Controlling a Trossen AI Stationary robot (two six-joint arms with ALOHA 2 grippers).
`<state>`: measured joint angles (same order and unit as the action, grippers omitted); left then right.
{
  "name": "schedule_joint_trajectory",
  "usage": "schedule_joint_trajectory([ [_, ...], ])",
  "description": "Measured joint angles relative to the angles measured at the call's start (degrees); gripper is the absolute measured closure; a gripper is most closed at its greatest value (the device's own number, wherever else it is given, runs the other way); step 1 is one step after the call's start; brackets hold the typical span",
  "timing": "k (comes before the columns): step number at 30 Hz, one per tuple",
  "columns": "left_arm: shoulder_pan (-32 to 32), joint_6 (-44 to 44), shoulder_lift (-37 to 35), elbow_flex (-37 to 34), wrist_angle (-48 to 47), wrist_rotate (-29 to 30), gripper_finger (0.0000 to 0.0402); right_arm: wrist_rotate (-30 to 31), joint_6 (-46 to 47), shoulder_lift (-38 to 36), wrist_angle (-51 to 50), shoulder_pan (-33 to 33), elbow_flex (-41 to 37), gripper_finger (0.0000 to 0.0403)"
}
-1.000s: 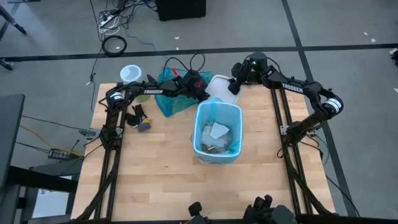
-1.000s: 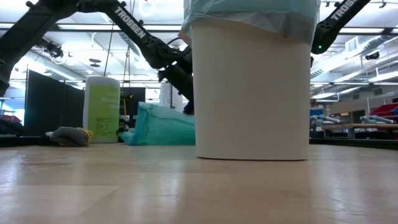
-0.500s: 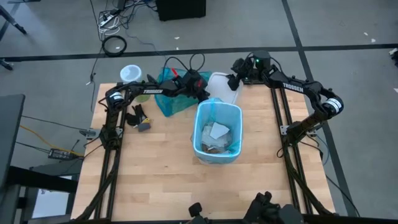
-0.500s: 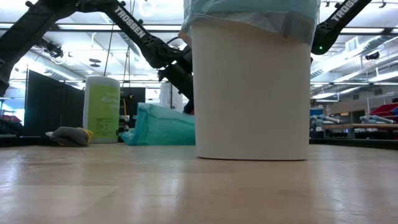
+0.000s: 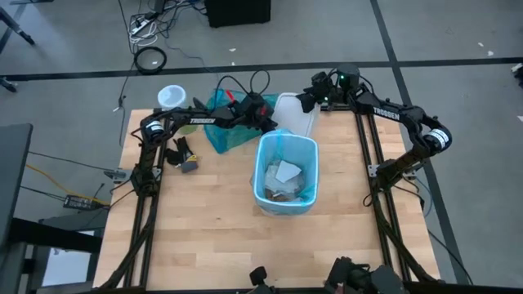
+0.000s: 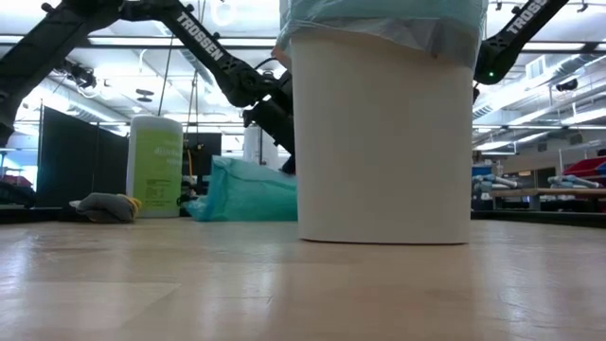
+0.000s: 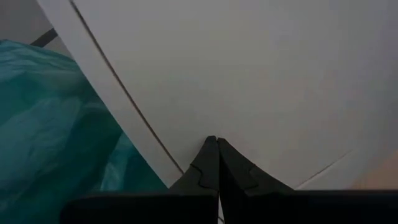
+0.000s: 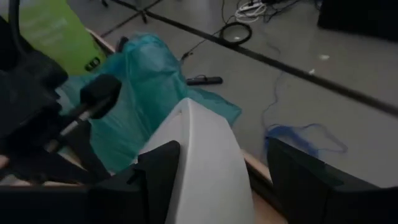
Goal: Place trash/remove bag and relplace
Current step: Remove the white trash lid from the white trash bin, then remove the light blue trash bag from the white trash bin
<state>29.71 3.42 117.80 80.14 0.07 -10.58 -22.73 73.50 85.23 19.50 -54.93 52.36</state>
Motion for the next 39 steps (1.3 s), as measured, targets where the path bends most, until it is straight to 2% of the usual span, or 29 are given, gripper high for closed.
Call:
schedule_joint_trajectory([
  [3,-0.1,0.1,0.3,-0.3,-1.1,0.4,0.0401,-2.1,5.0,0.0,1.7,-1.0,-0.6,0.0172],
  [8,-0.1,0.3,0.3,-0.2,-2.2,0.2,0.0398,-3.2,7.3,-0.1,2.6,-3.3,-1.1,0.0173],
  [10,0.0,0.3,0.1,-0.2,-4.0,-0.1,0.0397,-3.3,3.2,-0.1,2.6,-4.1,-1.1,0.0173],
  [14,0.1,-0.1,-2.3,0.0,-6.1,-0.5,0.0396,-6.6,-10.8,-0.1,-0.2,-5.3,-1.1,0.0174],
  [19,0.9,-5.0,-7.4,5.3,-10.5,-1.3,0.0395,-12.3,-26.3,-0.1,-3.2,-4.0,-1.1,0.0182],
  [22,1.7,-12.5,-11.1,11.9,-19.4,-1.0,0.0395,-16.4,-29.4,-0.1,-2.5,-2.8,-1.1,0.0188],
  [25,2.6,-16.4,-14.5,19.9,-29.7,1.7,0.0395,-16.6,-28.1,-0.5,0.2,-2.9,-1.0,0.0191],
  [27,3.4,-13.5,-16.8,24.7,-35.7,1.8,0.0395,-16.4,-26.3,-1.1,2.5,-3.7,-0.9,0.0193],
  [29,4.6,-6.0,-19.9,27.6,-38.8,0.1,0.0395,-16.3,-24.8,-2.1,3.4,-4.5,-0.8,0.0193],
  [32,6.2,5.6,-25.9,27.6,-42.8,-5.2,0.0395,-16.2,-24.0,-3.7,2.7,-5.4,-0.8,0.0193],
  [36,5.4,17.7,-34.2,19.7,-50.4,-7.3,0.0394,-16.1,-23.6,-5.6,2.7,-5.6,-0.8,0.0193],
  [39,1.9,30.1,-41.9,8.1,-44.6,-7.3,0.0394,-16.0,-23.4,-6.4,2.6,-5.6,-0.8,0.0194],
])
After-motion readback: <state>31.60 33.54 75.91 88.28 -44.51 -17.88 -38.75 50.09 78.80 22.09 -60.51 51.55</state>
